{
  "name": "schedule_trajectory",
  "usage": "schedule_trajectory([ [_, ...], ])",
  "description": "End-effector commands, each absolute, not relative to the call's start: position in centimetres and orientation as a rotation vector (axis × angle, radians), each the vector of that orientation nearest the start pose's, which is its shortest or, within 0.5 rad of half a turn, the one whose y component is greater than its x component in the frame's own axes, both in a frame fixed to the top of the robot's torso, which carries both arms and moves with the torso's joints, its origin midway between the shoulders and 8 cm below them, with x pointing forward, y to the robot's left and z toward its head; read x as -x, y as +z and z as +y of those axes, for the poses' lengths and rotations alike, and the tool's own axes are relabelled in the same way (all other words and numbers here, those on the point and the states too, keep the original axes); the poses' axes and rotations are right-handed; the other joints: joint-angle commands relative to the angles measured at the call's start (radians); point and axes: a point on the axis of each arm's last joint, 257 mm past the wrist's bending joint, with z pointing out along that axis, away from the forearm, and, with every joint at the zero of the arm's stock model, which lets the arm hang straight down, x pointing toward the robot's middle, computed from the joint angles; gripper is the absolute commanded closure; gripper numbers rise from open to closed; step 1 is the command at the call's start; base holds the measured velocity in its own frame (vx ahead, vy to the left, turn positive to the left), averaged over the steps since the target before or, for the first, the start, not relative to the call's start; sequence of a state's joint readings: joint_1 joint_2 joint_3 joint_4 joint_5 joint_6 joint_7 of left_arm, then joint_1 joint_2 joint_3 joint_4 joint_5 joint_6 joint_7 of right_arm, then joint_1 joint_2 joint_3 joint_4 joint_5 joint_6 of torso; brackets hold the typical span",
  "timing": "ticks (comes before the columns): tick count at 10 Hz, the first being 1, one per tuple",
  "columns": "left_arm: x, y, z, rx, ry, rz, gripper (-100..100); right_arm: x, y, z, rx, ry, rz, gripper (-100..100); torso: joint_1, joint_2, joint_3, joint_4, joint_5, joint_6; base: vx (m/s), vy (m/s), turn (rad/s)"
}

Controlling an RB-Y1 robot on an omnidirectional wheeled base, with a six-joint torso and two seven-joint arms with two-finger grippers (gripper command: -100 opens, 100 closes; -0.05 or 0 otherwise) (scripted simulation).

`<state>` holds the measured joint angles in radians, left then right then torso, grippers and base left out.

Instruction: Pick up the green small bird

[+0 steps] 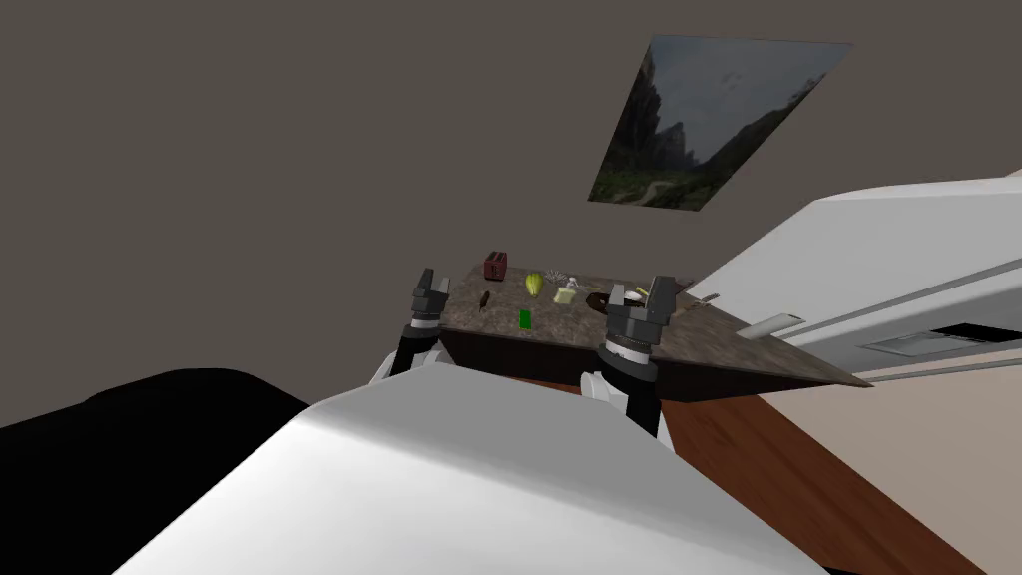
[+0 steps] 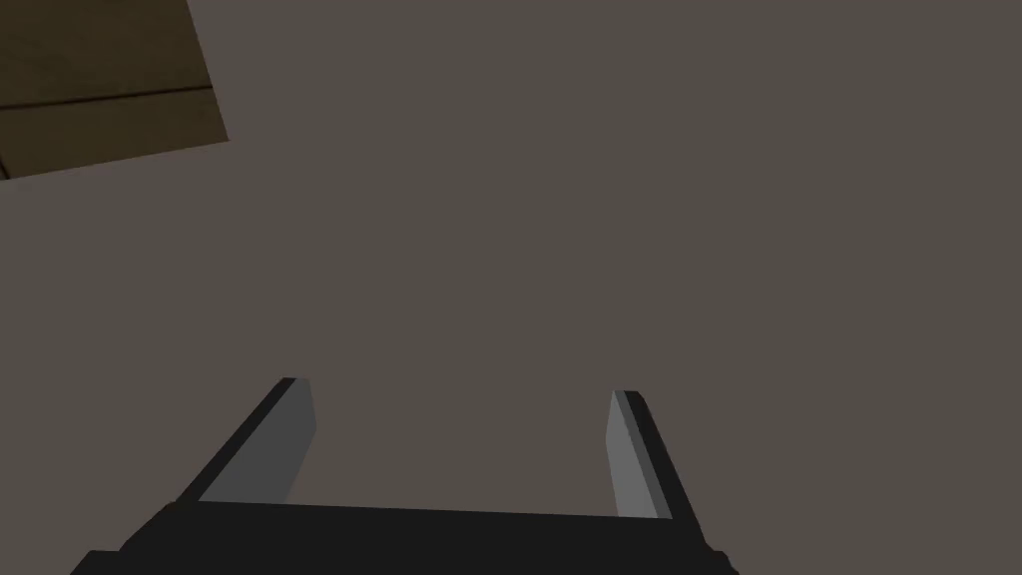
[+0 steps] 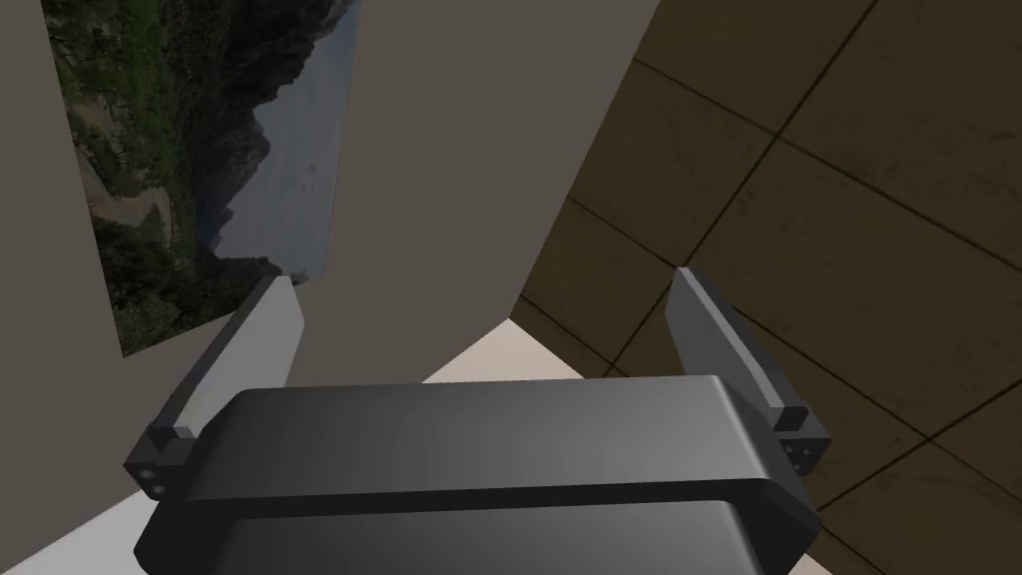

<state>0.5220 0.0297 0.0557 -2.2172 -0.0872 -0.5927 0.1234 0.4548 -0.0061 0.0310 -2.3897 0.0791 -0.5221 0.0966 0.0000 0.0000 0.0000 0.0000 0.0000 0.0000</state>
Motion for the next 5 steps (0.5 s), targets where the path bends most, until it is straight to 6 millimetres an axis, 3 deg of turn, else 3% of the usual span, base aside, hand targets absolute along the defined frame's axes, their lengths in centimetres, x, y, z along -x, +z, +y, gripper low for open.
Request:
schedule_trajectory([
  [1, -33.4, 0.5, 27.7, 0.592, -1.344, 0.666, -100, -31.8, 8.8, -24.8, -0.438, 1.24, 0.555, 0, 0.0, 0.0, 0.0, 0.0, 0.0, 0.0, -0.018, 0.027, -0.177],
  [5, -32.0, -1.1, 26.2, 0.575, -1.437, 0.703, -100, -31.9, 8.8, -24.8, -0.438, 1.24, 0.555, 0, 0.002, 0.004, 0.002, 0.001, 0.001, 0.0, -0.061, 0.039, -0.267],
])
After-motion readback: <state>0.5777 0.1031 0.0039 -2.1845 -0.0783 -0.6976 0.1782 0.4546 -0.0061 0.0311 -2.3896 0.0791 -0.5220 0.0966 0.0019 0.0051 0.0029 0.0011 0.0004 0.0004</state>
